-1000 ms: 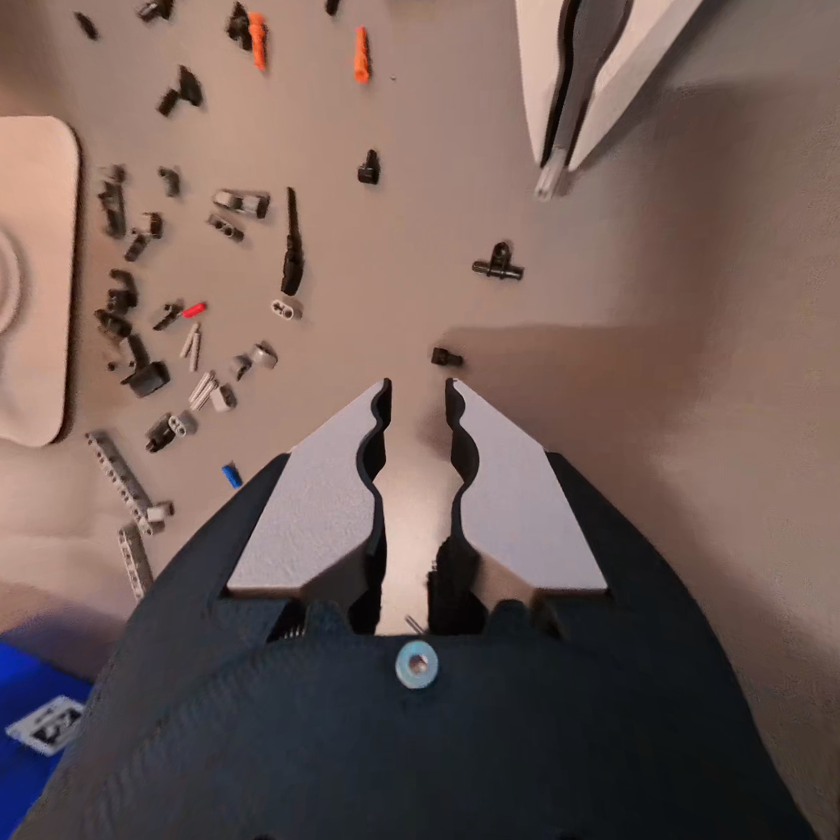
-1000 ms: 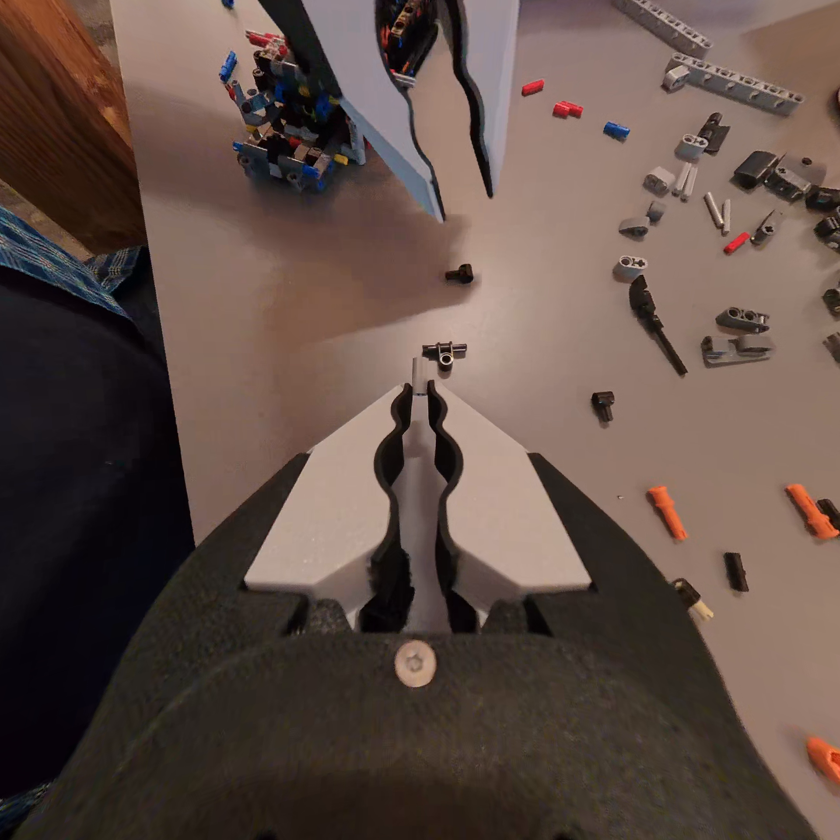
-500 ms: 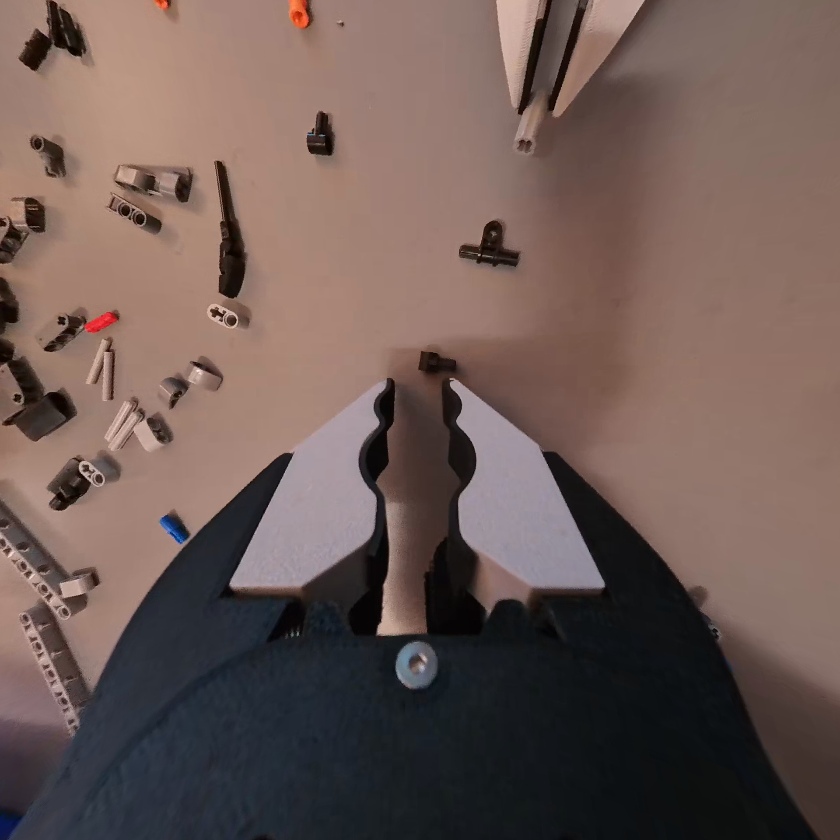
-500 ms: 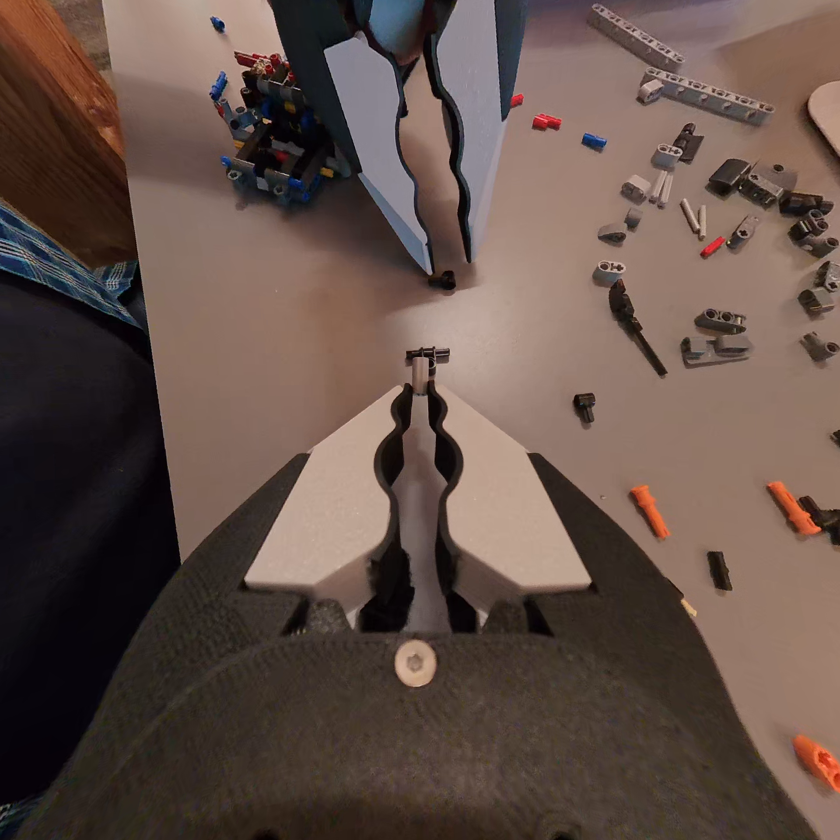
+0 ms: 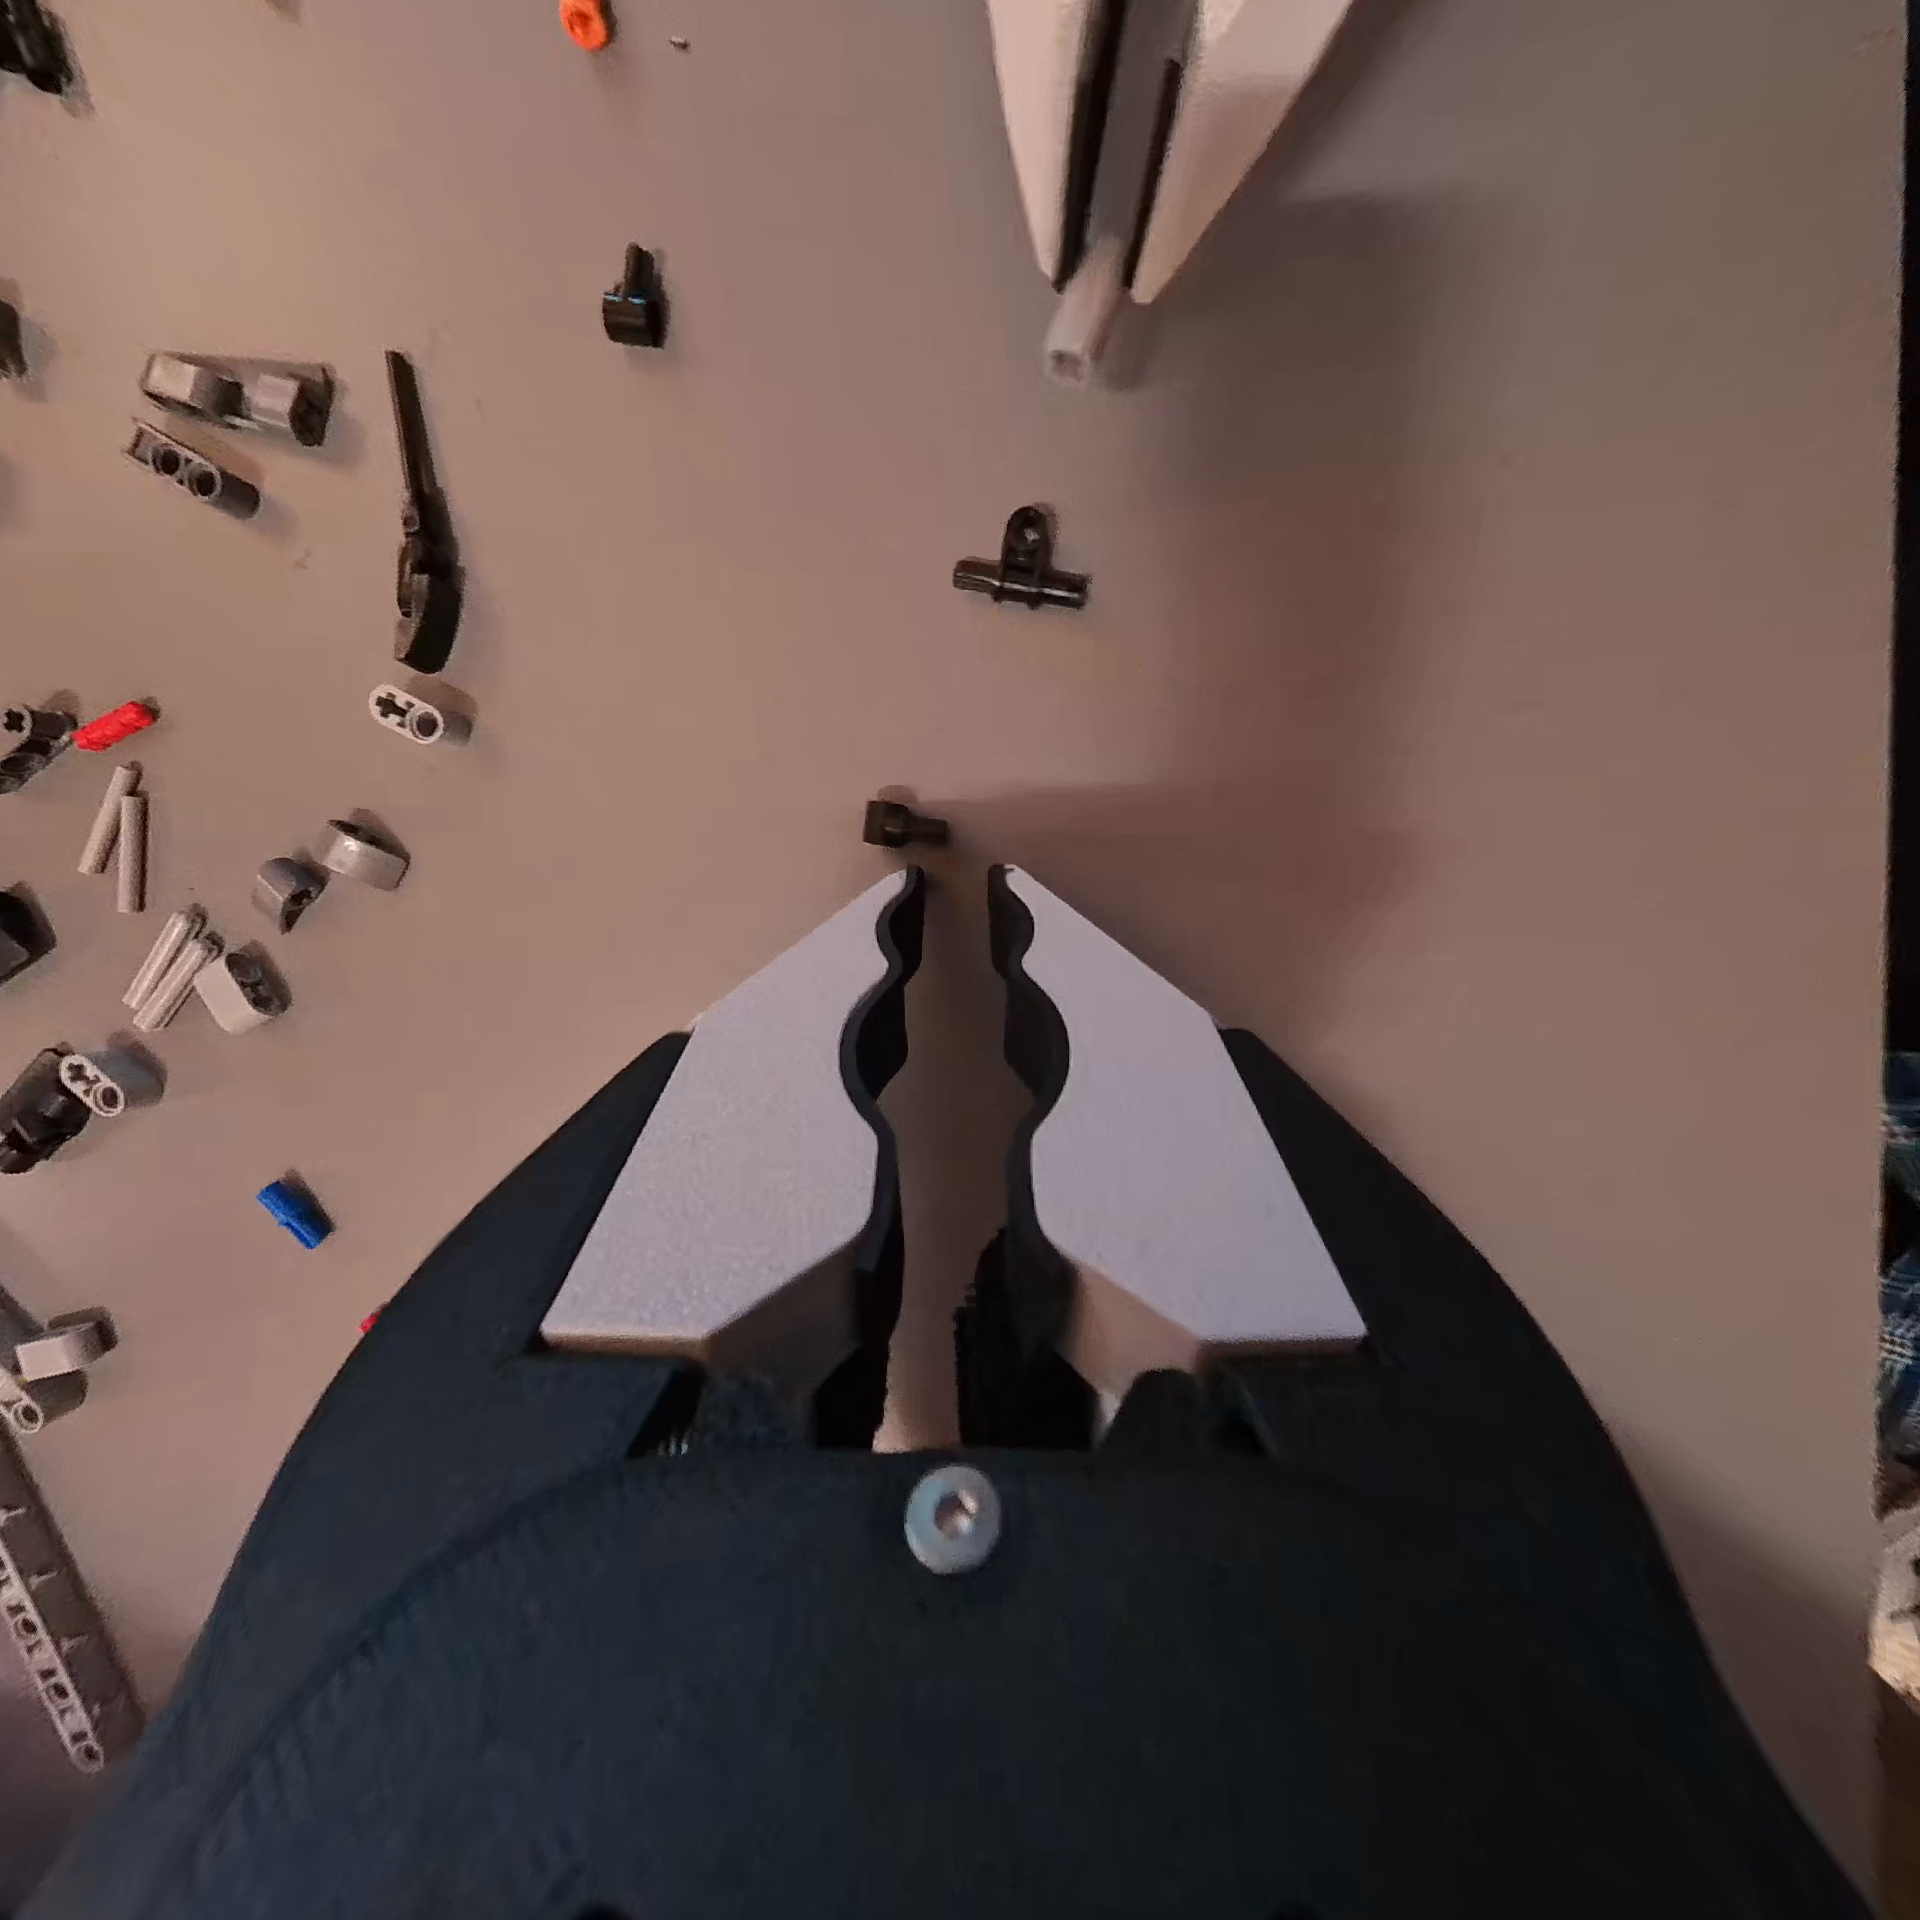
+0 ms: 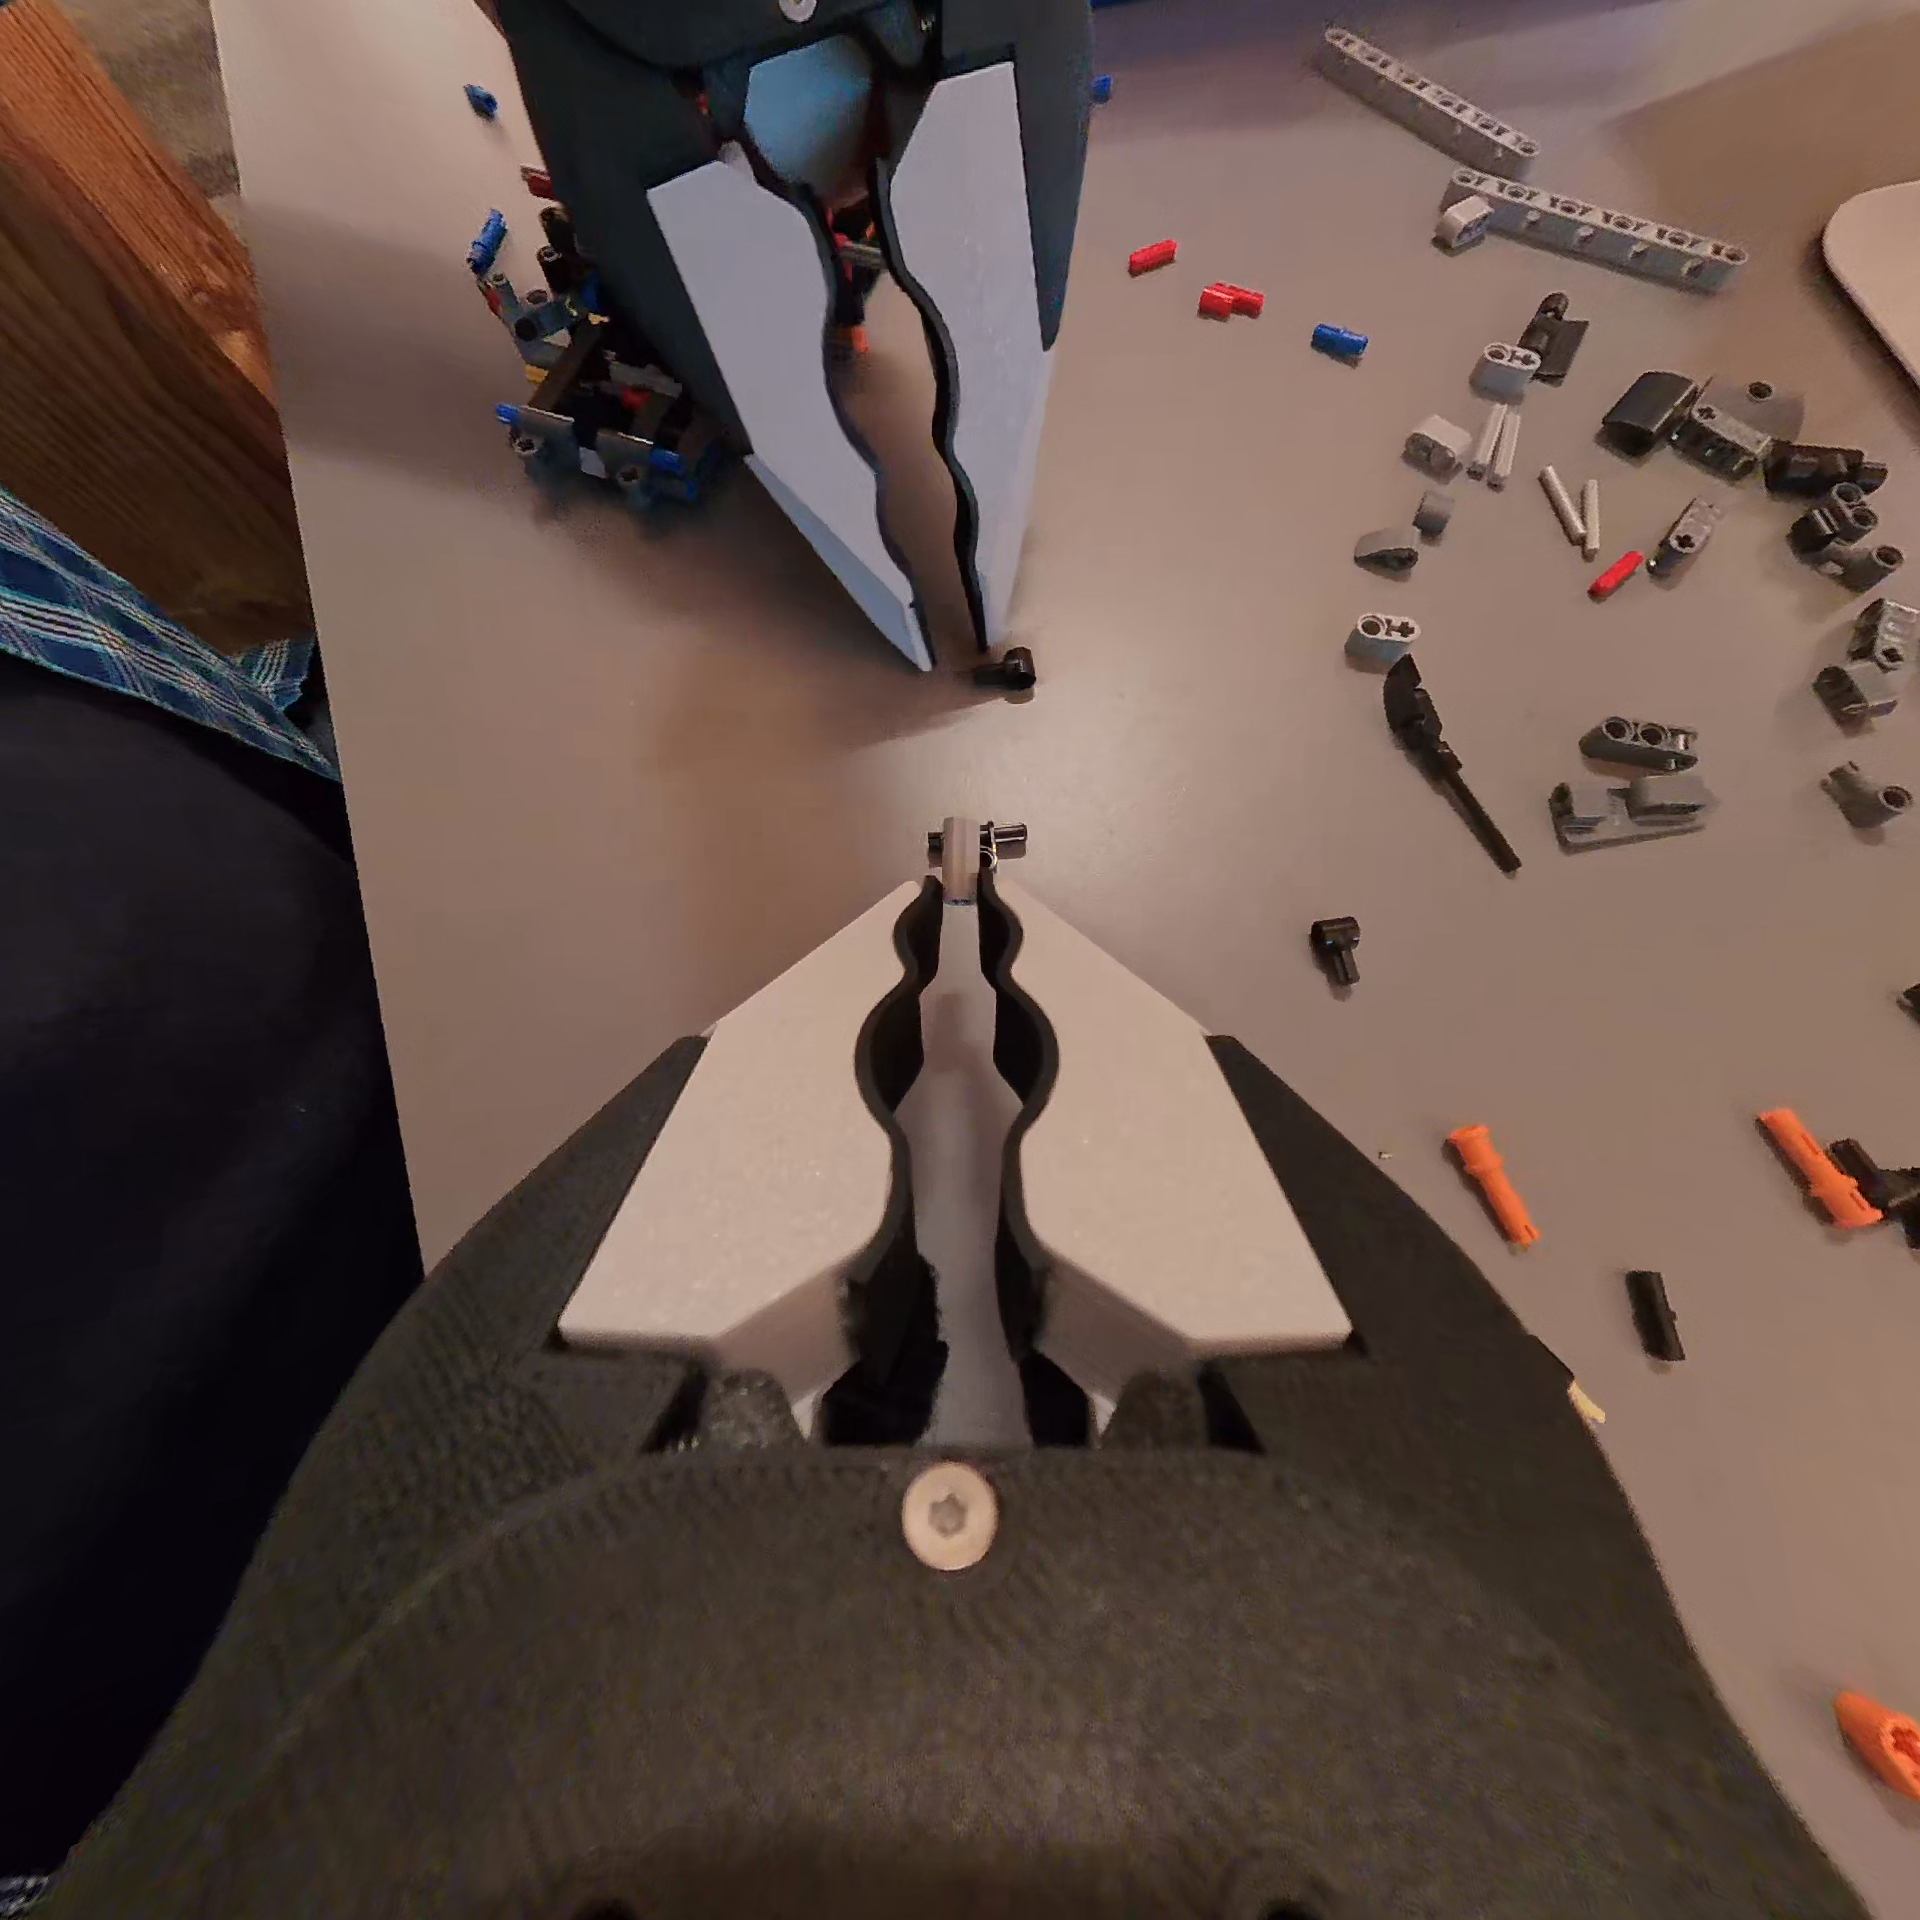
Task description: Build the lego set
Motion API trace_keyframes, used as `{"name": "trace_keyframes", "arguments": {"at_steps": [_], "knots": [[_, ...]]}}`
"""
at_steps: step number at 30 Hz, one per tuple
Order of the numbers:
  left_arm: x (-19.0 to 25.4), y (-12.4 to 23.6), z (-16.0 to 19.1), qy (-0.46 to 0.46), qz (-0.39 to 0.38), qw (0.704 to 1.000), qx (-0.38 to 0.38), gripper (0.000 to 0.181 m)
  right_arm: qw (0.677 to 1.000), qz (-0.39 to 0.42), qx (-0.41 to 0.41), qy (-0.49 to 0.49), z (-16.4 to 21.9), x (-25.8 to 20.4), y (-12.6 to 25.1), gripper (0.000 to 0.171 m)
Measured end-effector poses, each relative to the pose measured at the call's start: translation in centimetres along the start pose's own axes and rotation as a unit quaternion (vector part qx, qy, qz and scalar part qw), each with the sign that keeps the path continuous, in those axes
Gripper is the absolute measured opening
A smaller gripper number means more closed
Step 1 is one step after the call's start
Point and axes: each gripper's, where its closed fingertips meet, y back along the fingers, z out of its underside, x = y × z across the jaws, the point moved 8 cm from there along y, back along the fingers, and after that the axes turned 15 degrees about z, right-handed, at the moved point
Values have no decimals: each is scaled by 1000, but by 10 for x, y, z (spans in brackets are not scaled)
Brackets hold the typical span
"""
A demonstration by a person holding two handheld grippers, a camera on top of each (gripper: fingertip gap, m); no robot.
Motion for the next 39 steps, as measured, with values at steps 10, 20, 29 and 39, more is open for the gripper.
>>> {"name": "trace_keyframes", "arguments": {"at_steps": [10, 20, 29, 39], "knots": [[-10, 14, 14, 28, 5, 999, 37, 21, 1000, -14, -15, -5, -6, -12, -8, 5], [-17, 4, 2, -18, 20, 999, 27, 24, 1000, -21, -16, -3, -17, -18, -25, 5], [0, -6, -9, 37, 29, 999, 27, 14, 999, -20, -12, -21, -11, -14, -21, 5], [-2, 2, -15, -25, 15, 999, 15, 22, 999, -34, -17, -13, -9, -17, -22, 5]]}}
